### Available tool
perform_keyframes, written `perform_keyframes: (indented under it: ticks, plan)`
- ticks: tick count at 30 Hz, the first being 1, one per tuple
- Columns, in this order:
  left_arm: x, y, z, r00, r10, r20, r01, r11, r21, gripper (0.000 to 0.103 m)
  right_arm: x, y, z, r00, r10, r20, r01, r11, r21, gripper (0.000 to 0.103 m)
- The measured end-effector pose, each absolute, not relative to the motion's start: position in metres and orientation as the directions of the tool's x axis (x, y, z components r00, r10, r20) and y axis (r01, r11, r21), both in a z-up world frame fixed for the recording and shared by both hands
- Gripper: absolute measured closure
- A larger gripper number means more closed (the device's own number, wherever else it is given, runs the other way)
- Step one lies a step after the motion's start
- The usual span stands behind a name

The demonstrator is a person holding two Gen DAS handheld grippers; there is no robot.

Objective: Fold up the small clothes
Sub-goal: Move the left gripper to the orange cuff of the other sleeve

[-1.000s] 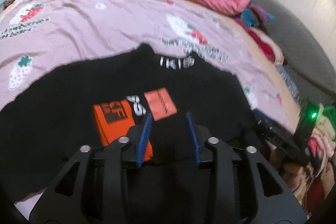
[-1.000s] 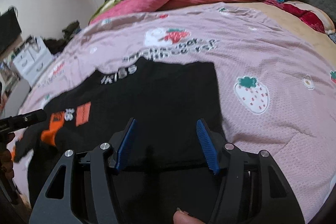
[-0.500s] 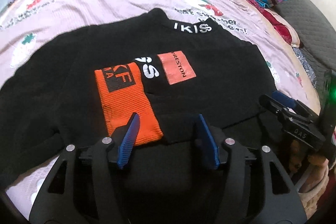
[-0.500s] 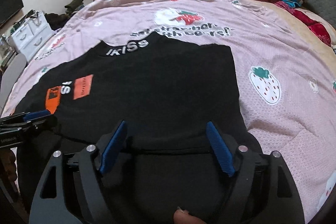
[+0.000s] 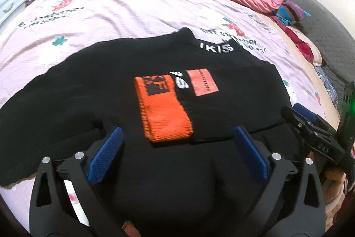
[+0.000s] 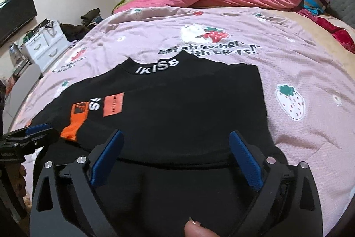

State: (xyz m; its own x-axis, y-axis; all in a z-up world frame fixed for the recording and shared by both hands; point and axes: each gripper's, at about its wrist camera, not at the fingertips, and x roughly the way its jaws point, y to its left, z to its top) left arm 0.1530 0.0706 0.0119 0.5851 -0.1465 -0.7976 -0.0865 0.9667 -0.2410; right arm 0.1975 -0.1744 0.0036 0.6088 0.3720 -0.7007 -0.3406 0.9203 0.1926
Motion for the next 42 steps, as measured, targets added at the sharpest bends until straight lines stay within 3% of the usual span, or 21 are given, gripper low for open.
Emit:
perform_keyframes:
  ticks: [23, 42]
  plan:
    - [0.096, 0.150, 0.018, 0.636, 0.057, -0.769, -0.357, 0.906, -0.228, 0.009, 0.170, -0.133, 0.029, 0.607, 0.475, -0.637, -0.445, 0.868, 0.223, 0.004]
    - [0.022, 0.229, 0.020, 0.599, 0.230, -0.767, -0.614, 0.746, -0.256, 0.009, 0.147, -0.043, 0.041, 0.515, 0.556, -0.652, -0.592, 0.781, 0.198, 0.004]
